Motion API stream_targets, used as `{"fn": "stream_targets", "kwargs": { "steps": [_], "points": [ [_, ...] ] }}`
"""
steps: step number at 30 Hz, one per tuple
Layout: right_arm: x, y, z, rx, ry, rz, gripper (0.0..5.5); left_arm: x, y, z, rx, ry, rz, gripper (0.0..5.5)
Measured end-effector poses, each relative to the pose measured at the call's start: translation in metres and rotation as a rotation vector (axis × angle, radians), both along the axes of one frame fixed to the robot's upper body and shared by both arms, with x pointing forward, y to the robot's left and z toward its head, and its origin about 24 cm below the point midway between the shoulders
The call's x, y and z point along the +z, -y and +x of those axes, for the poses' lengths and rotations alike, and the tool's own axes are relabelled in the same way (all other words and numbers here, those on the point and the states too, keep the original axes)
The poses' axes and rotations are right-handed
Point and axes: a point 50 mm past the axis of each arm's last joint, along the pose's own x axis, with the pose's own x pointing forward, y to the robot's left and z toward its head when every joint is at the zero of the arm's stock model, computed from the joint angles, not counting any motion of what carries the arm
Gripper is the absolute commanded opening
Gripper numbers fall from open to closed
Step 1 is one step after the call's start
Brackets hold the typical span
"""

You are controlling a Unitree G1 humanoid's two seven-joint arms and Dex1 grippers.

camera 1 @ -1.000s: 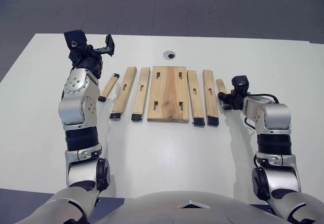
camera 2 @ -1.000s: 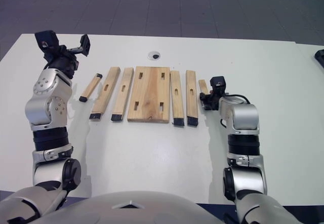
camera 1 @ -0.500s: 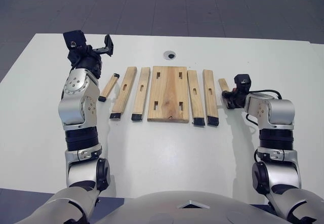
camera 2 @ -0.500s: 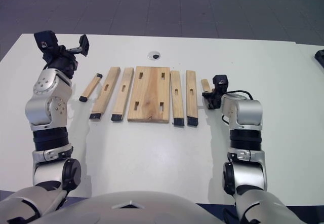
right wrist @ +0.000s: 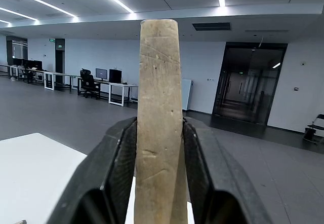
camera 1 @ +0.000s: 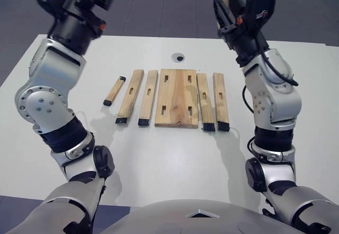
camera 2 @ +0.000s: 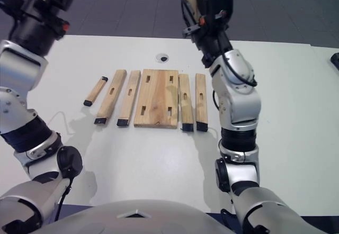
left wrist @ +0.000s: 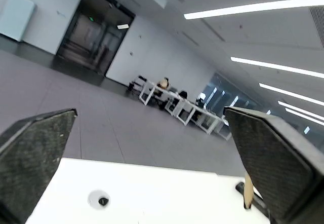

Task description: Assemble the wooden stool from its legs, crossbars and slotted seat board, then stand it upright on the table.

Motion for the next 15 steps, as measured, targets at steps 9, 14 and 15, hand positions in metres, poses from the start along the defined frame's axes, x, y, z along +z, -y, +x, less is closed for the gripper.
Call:
{"fn": "stream_targets", "kwargs": {
  "steps": [9,14,15],
  "points": [
    [-0.028,-0.025,-0.015,0.069,0.040,-0.175,1.31,-0.035,0.056,-0.005,-0.244,-0.164,0.103,5.40],
    [-0.042,-0.030,-0.021,0.108,0.020,-0.217,1.31,-0.030,0.066,-0.002,-0.298,-0.158,0.043,5.40],
    [-0.044,-0.032,-0.022,0.125,0.015,-0.222,1.31,-0.027,0.068,-0.003,-0.325,-0.139,0.028,5.40]
  ]
}}
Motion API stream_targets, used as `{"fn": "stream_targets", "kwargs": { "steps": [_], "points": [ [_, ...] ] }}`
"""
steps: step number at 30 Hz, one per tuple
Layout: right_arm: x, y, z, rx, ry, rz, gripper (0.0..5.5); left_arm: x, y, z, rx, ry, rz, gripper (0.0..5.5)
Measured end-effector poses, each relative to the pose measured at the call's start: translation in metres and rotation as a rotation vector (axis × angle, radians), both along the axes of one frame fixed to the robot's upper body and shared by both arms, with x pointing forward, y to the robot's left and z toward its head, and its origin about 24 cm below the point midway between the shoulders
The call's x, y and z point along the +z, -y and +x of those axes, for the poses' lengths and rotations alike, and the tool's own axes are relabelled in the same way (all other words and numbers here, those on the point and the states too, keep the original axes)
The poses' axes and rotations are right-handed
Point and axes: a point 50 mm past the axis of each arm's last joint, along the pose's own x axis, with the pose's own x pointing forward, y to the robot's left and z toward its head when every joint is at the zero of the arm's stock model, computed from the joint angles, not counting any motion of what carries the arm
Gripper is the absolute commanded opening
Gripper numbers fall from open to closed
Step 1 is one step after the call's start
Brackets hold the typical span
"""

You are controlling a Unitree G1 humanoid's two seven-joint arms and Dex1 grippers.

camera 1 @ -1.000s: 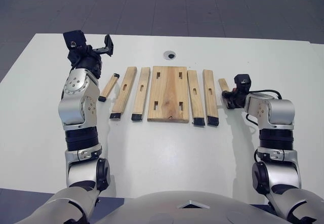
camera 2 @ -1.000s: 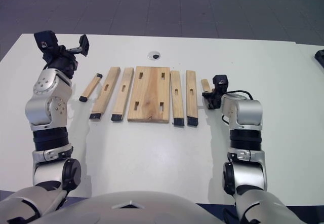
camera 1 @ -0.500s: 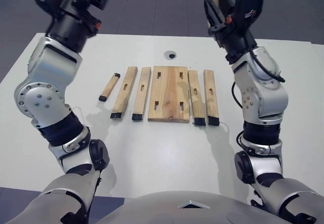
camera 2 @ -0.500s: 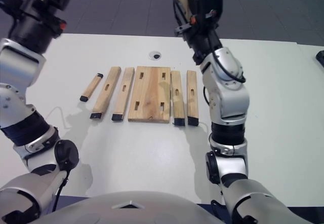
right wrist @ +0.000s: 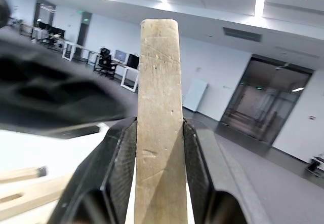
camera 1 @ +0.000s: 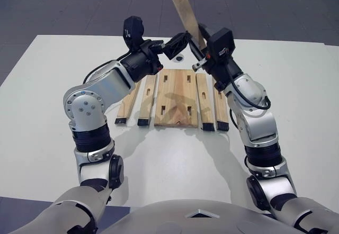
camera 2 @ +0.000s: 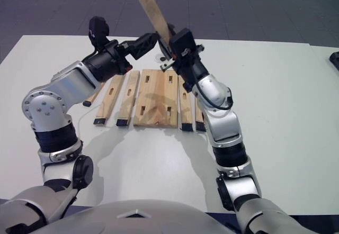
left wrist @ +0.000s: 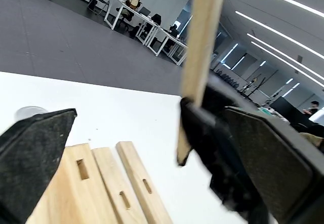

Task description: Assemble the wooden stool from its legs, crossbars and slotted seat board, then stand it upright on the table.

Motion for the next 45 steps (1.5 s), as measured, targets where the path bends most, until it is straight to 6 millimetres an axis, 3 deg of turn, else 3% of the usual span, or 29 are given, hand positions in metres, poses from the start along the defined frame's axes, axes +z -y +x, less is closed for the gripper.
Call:
{"fn": "stream_targets", "kwargs": {
  "steps": [5,12,37,45],
  "points": [
    [-0.008,0.002,-0.002,0.008,-0.017,-0.021,1.31,0.009,-0.005,0.000,-0.020,0.041,-0.072,5.40],
    [-0.014,0.005,-0.004,0.026,-0.027,-0.040,1.31,0.006,-0.012,0.005,-0.040,-0.005,-0.172,5.40],
    [-0.018,0.005,-0.003,0.047,-0.037,-0.049,1.31,-0.001,-0.010,0.010,-0.037,-0.056,-0.221,1.18],
    [-0.017,0.003,-0.004,0.062,-0.034,-0.047,1.31,-0.003,-0.013,0.013,-0.004,-0.043,-0.168,0.63]
  ]
}}
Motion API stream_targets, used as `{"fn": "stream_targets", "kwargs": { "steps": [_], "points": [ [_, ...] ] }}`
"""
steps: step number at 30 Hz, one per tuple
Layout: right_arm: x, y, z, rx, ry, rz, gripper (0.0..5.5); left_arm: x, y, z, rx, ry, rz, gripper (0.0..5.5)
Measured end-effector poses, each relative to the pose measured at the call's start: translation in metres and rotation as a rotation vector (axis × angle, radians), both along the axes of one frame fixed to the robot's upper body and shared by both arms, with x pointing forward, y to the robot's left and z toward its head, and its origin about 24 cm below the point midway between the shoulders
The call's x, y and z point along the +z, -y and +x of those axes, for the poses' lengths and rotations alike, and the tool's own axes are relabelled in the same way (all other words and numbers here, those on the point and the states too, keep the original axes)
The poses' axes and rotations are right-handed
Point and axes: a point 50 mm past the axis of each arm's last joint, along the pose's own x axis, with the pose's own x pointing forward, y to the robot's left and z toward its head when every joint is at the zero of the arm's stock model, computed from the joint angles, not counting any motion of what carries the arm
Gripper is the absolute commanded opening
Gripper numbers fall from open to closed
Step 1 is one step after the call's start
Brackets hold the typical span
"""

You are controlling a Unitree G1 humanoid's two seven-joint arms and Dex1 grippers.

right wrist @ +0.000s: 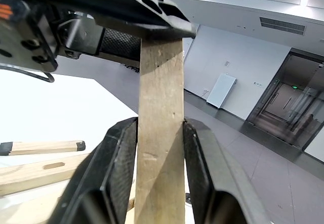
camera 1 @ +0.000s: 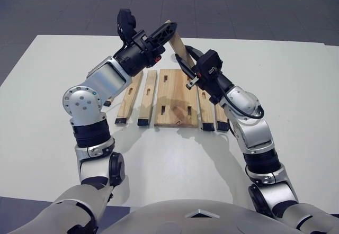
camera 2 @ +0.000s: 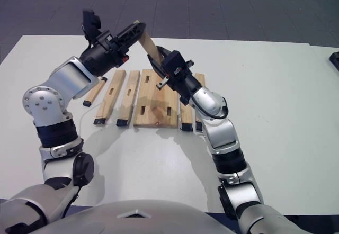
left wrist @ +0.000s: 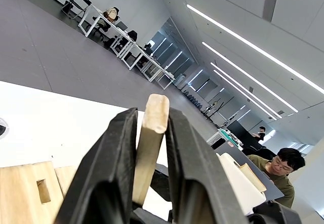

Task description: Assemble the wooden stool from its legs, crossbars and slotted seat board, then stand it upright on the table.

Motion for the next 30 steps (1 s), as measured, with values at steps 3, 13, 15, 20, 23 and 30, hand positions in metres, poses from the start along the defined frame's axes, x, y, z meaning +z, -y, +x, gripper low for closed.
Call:
{"fn": "stream_targets", "kwargs": {
  "steps": [3,13,15,20,23,30],
  "points": [
    [0.000,0.000,0.000,0.000,-0.004,0.002,1.31,0.000,0.001,0.001,0.004,0.007,0.012,0.57],
    [-0.033,0.002,0.019,-0.136,-0.121,-0.113,2.54,-0.006,-0.007,0.008,0.150,0.036,0.068,0.41],
    [-0.044,0.012,0.023,-0.199,-0.144,-0.186,2.86,-0.002,-0.024,0.013,0.287,0.089,0.134,0.41],
    [-0.042,0.055,0.033,-0.411,-0.099,-0.260,3.71,0.006,-0.092,0.012,0.653,0.193,0.324,0.41],
    [-0.030,0.078,0.039,-0.569,-0.059,-0.203,4.08,-0.017,-0.111,0.000,0.743,0.170,0.476,0.41],
    [0.007,0.095,0.046,-0.764,0.035,-0.007,5.22,-0.063,-0.107,-0.038,0.664,0.109,0.563,0.41]
  ]
}}
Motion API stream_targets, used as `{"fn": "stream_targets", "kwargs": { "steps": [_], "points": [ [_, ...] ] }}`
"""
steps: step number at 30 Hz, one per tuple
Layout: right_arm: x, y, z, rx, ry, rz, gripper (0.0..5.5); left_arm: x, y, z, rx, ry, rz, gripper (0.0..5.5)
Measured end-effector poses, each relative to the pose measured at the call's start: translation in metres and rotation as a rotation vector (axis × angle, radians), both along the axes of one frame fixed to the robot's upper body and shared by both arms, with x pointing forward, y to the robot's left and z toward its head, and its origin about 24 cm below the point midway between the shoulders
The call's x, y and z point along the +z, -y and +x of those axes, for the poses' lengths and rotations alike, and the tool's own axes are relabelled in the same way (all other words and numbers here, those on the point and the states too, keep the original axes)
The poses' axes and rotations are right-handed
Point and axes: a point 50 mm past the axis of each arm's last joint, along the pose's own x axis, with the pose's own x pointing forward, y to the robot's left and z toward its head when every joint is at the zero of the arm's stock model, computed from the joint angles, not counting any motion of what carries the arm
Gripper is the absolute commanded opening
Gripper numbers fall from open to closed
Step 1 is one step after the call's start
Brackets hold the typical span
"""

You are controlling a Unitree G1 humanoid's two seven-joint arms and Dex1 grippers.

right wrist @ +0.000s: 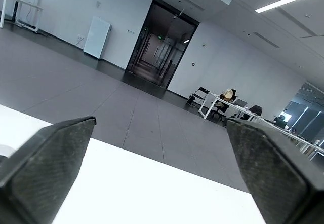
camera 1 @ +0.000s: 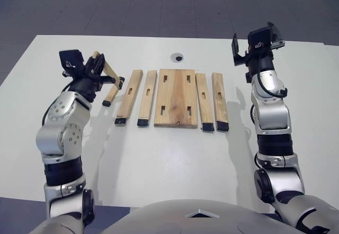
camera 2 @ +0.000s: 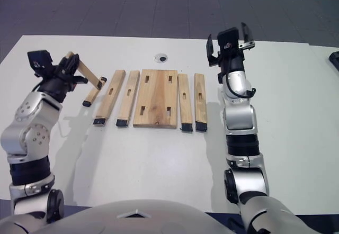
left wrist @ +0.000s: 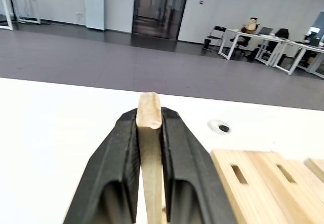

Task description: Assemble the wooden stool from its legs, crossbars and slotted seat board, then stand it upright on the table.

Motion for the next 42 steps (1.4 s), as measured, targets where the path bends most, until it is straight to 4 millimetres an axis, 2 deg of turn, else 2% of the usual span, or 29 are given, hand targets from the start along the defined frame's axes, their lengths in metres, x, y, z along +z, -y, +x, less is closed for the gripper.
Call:
{"fn": "stream_targets", "kwargs": {
  "steps": [1,5,11,15,28,42],
  "points": [
    [0.001,-0.001,-0.001,0.002,0.007,0.019,5.38,-0.001,-0.001,-0.001,0.018,0.011,-0.022,0.41],
    [0.005,0.000,-0.003,0.003,0.026,0.052,5.40,-0.007,-0.009,0.001,0.089,0.032,-0.087,0.41],
    [0.001,-0.005,-0.003,0.022,0.012,0.097,5.40,-0.008,0.015,0.021,0.016,0.085,-0.108,0.41],
    [0.000,-0.007,-0.003,0.028,0.009,0.105,5.40,-0.014,0.018,0.028,0.014,0.089,-0.086,0.41],
    [-0.003,-0.009,-0.004,0.034,-0.004,0.108,5.40,-0.036,0.009,0.017,0.049,0.037,-0.018,0.41],
    [-0.005,-0.010,-0.003,0.051,-0.021,0.104,5.40,-0.033,0.015,0.017,0.016,0.060,-0.016,0.41]
  ]
}}
